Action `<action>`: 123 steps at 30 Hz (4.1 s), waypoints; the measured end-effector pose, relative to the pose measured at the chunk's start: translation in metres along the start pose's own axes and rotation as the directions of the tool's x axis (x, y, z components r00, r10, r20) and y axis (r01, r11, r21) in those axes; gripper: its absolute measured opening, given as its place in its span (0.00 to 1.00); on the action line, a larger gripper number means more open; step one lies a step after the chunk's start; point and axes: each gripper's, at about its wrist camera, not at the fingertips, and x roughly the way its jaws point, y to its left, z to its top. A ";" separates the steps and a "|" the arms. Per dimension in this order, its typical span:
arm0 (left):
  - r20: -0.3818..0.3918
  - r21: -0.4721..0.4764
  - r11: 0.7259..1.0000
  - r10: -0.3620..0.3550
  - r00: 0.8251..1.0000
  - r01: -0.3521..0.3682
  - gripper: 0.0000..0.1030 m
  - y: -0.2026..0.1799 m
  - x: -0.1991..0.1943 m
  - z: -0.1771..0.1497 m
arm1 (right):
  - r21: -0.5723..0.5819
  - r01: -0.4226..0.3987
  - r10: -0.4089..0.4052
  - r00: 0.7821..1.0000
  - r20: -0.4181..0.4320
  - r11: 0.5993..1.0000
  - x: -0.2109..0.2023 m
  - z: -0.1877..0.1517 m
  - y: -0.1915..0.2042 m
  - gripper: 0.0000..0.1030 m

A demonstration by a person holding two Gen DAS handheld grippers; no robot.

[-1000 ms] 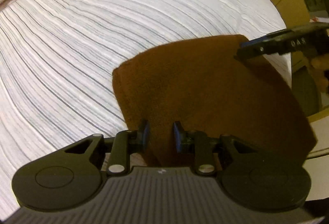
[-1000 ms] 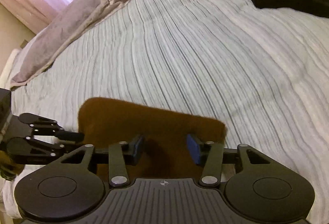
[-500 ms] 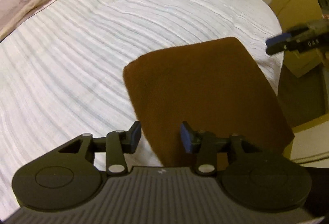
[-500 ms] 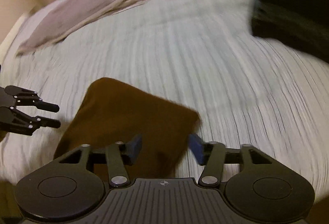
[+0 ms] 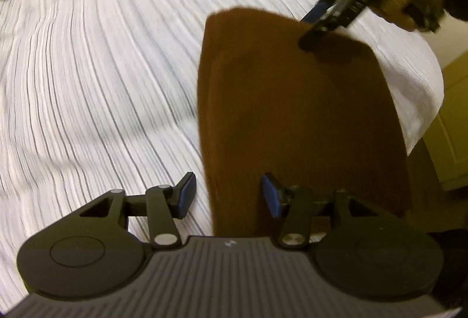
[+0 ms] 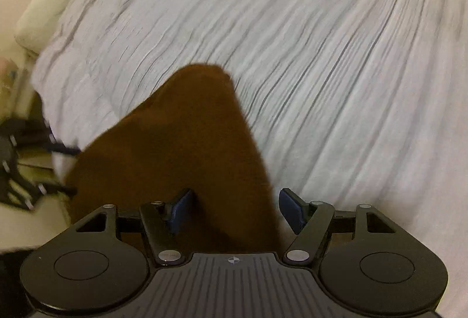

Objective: Fold clothes

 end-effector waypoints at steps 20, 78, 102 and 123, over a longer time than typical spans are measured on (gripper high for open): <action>0.069 0.167 0.985 -0.062 0.996 0.050 0.45 0.002 0.015 0.074 | 0.697 0.027 -0.417 0.818 0.396 0.716 -0.113 -0.163 -0.078 0.42; 0.305 0.806 0.498 0.113 0.946 -0.319 0.66 -0.219 0.067 -0.001 | -0.580 0.689 -0.650 0.685 0.328 0.434 0.036 -0.217 0.092 0.64; 0.301 0.736 0.469 0.420 0.856 -0.488 0.25 -0.244 0.105 0.026 | -0.444 0.500 -0.450 0.865 0.222 0.743 -0.044 -0.158 0.048 0.17; 0.099 0.571 0.812 0.083 0.992 -0.125 0.20 -0.156 0.015 0.113 | -0.554 0.757 -0.633 0.624 0.458 0.346 0.002 -0.218 0.060 0.33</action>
